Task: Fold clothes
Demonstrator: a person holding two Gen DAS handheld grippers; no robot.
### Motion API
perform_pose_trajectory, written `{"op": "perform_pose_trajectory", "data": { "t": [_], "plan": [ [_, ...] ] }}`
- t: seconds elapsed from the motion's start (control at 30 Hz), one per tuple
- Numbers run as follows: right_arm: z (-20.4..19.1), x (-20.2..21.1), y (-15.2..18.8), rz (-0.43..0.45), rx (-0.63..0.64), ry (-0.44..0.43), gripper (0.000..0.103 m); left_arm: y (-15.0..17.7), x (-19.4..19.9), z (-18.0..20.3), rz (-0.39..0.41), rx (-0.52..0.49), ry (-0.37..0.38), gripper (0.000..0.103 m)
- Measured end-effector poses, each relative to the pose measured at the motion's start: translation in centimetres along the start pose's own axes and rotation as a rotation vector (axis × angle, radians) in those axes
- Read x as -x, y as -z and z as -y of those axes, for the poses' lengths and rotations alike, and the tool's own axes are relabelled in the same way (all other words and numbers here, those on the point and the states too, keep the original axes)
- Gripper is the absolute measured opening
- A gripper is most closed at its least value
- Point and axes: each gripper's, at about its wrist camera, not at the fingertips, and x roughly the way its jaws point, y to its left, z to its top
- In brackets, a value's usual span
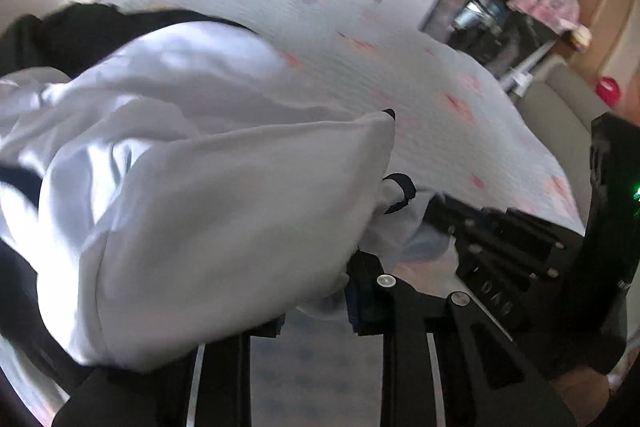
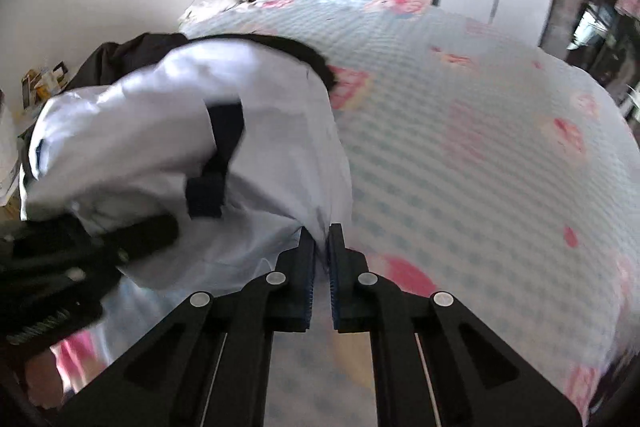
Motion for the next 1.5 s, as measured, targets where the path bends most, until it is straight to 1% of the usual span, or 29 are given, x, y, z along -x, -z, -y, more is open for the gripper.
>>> {"op": "perform_pose_trajectory", "data": {
  "t": [0.1, 0.2, 0.23, 0.3, 0.37, 0.43, 0.5, 0.57, 0.6, 0.63, 0.67, 0.7, 0.8, 0.87, 0.9, 0.93, 1.0, 1.03, 1.07, 1.13, 1.17, 1.2, 1.23, 1.27, 1.33, 1.4, 1.43, 1.47, 1.5],
  "plan": [
    [3.9, 4.6, 4.2, 0.002, -0.05, 0.035, 0.005, 1.8, -0.5, 4.5, -0.04, -0.039, 0.071, 0.024],
    [7.7, 8.6, 8.8, -0.018, -0.119, 0.099, 0.005, 4.4, -1.8, 11.4, -0.092, -0.147, 0.147, 0.023],
    [9.1, 10.0, 10.3, -0.024, -0.147, 0.124, 0.005, 4.8, -2.5, 13.2, -0.11, -0.169, 0.171, 0.023],
    [12.2, 13.0, 13.4, -0.028, -0.212, 0.188, 0.004, 7.1, -3.0, 17.6, -0.156, -0.191, 0.231, 0.023],
    [14.8, 16.4, 16.2, -0.017, -0.266, 0.255, 0.004, 9.2, -4.4, 21.7, -0.199, -0.231, 0.265, 0.023],
    [17.3, 19.5, 18.8, -0.004, -0.33, 0.3, 0.004, 12.0, -4.8, 24.7, -0.228, -0.26, 0.299, 0.023],
    [19.8, 21.7, 21.2, -0.005, -0.377, 0.315, 0.005, 13.2, -5.7, 27.7, -0.262, -0.282, 0.334, 0.023],
    [21.2, 23.4, 23.3, -0.017, -0.426, 0.342, 0.005, 15.5, -5.5, 31.0, -0.282, -0.322, 0.371, 0.023],
    [21.7, 24.2, 24.4, -0.016, -0.452, 0.344, 0.005, 15.9, -5.5, 32.8, -0.288, -0.349, 0.382, 0.023],
    [22.2, 24.9, 25.4, -0.009, -0.477, 0.334, 0.005, 16.4, -5.5, 34.3, -0.291, -0.381, 0.376, 0.023],
    [22.6, 25.5, 26.4, -0.002, -0.503, 0.324, 0.005, 16.9, -5.5, 35.7, -0.292, -0.414, 0.368, 0.019],
    [23.0, 25.9, 27.0, 0.002, -0.526, 0.319, 0.005, 17.4, -4.9, 35.6, -0.294, -0.429, 0.362, 0.02],
    [24.2, 25.6, 28.9, -0.014, -0.589, 0.3, 0.005, 18.2, -4.3, 34.2, -0.309, -0.429, 0.336, 0.021],
    [24.5, 25.1, 29.6, -0.03, -0.612, 0.276, 0.005, 18.3, -4.6, 33.4, -0.319, -0.399, 0.329, 0.026],
    [24.5, 24.8, 29.9, -0.038, -0.62, 0.262, 0.005, 18.6, -4.2, 32.3, -0.313, -0.385, 0.325, 0.032],
    [24.3, 24.4, 30.0, -0.042, -0.62, 0.24, 0.005, 18.3, -3.5, 31.0, -0.298, -0.373, 0.326, 0.035],
    [23.6, 23.4, 29.9, -0.044, -0.602, 0.181, 0.01, 18.3, -1.7, 28.3, -0.234, -0.342, 0.332, 0.057],
    [23.0, 23.0, 29.9, -0.042, -0.588, 0.155, 0.016, 18.3, -0.8, 27.0, -0.201, -0.326, 0.334, 0.058],
    [22.3, 22.6, 29.6, -0.036, -0.571, 0.12, 0.018, 18.3, 0.1, 25.7, -0.167, -0.31, 0.336, 0.058],
    [20.7, 22.5, 28.7, 0.007, -0.538, 0.07, 0.019, 18.2, 3.0, 22.5, -0.039, -0.22, 0.3, 0.058],
    [19.8, 22.5, 28.3, 0.032, -0.522, 0.05, 0.019, 18.0, 4.0, 20.4, 0.029, -0.162, 0.251, 0.058],
    [19.0, 22.6, 28.0, 0.069, -0.513, 0.041, 0.02, 17.9, 3.9, 19.0, 0.037, -0.13, 0.209, 0.058],
    [18.2, 22.8, 27.7, 0.111, -0.508, 0.04, 0.029, 17.8, 3.6, 17.7, 0.033, -0.103, 0.17, 0.058],
    [17.4, 22.7, 27.4, 0.133, -0.494, 0.031, 0.042, 17.7, 3.2, 16.5, 0.03, -0.077, 0.131, 0.058],
    [16.1, 21.8, 26.8, 0.126, -0.466, 0.014, 0.05, 17.7, 1.3, 14.5, -0.04, -0.054, 0.043, 0.058],
    [15.0, 20.0, 26.3, 0.077, -0.424, 0.007, 0.054, 18.0, 0.0, 13.4, -0.085, -0.046, 0.009, 0.058],
    [14.5, 19.0, 26.1, 0.053, -0.396, 0.016, 0.056, 18.2, -0.4, 13.2, -0.102, -0.044, 0.016, 0.058],
    [14.2, 18.1, 26.0, 0.035, -0.371, 0.032, 0.055, 18.4, -0.8, 13.1, -0.118, -0.043, 0.027, 0.061],
    [14.2, 17.4, 25.9, 0.023, -0.352, 0.055, 0.055, 18.5, -1.3, 13.2, -0.151, -0.039, 0.062, 0.067]
  ]
}}
